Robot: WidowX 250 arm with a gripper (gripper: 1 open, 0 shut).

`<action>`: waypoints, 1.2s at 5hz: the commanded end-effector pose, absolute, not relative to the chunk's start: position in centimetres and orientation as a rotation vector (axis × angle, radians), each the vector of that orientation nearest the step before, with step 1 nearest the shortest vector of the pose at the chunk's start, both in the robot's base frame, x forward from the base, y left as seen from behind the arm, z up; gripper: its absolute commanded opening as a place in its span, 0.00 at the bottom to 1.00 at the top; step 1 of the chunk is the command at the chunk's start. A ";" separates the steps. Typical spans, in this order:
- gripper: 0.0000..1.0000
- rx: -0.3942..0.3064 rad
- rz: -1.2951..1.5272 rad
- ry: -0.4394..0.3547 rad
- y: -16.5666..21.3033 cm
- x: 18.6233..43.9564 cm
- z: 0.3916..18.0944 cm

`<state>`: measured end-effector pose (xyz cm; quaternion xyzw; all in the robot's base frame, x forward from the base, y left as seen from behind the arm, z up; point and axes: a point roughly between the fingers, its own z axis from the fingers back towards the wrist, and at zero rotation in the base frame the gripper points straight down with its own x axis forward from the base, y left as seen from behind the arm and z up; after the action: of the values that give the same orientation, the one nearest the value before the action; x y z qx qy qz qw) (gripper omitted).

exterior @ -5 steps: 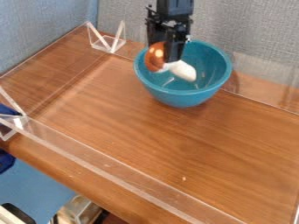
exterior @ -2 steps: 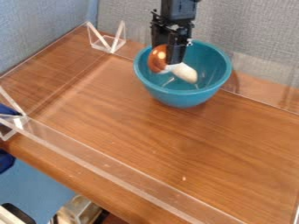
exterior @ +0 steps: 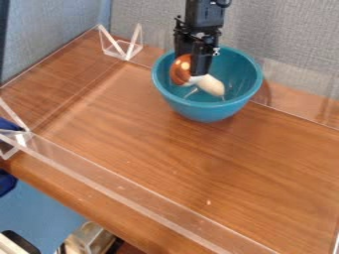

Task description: Put the mushroom in the blue bowl

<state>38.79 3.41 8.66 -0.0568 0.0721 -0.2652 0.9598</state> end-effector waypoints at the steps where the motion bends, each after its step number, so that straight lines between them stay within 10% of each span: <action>1: 0.00 -0.098 -0.563 0.092 2.9 40.3 9.7; 6: 0.00 -0.141 -0.575 0.115 2.3 41.1 7.3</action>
<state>40.76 2.92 5.68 -0.0764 0.0771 -0.2711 0.9564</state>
